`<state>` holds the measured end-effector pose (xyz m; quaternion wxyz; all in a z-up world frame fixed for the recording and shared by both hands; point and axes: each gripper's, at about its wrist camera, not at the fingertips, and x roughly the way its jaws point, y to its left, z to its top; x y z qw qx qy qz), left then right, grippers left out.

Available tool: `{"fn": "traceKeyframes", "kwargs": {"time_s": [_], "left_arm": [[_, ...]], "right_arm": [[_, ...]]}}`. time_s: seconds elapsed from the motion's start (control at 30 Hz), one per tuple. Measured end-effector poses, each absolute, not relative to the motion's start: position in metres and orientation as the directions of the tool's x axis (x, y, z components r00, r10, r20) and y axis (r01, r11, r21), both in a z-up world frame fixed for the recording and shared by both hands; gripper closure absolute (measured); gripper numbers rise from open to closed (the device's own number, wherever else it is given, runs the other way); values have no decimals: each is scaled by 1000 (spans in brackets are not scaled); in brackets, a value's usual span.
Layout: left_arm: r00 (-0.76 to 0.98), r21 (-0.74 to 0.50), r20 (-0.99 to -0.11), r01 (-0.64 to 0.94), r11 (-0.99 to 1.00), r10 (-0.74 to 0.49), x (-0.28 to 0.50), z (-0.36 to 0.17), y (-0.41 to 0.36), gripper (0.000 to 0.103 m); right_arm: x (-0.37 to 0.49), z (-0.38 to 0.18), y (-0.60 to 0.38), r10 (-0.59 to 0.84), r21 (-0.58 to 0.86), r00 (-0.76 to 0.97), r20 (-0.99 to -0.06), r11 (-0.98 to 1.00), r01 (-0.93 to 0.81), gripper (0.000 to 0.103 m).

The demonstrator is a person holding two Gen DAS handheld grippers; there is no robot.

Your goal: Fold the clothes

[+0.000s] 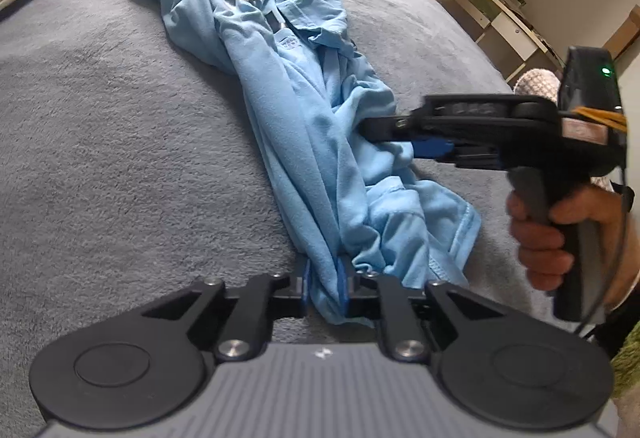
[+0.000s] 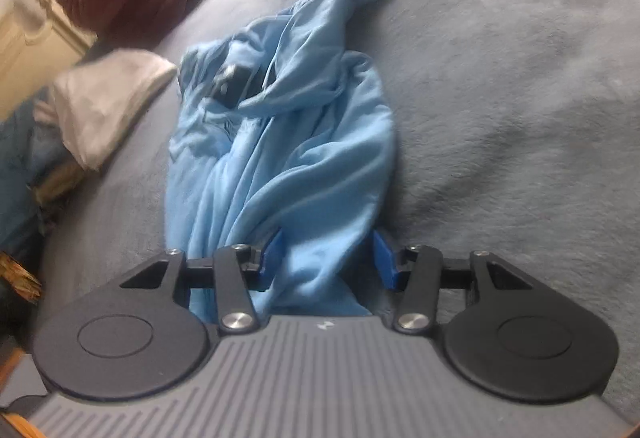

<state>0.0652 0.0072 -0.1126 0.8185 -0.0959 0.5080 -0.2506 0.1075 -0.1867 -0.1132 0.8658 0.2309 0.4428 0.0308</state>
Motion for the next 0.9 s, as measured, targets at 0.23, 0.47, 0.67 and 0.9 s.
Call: {"fn": "traceKeyframes", "kwargs": {"time_s": [0.23,0.47,0.67,0.9], "left_arm": [[358,-419,-778,316,851,-516,67,-116,9,92],[340,-411,-798,299,861,-499,73,-120,12,98],[332,-435,-794,277,857,-510,77,-123,21,100],[335,-436,-791,279,855,-512,79,-123,24,100]], "right_arm": [[102,-80,-209,126,383,703,-700,897,221,102],[112,-68,-250,-52,312,723,-689,879,361,102],[114,-76,-278,-180,298,733,-656,830,471,102],[91,-105,-308,-225,370,666,-712,685,627,77]]}}
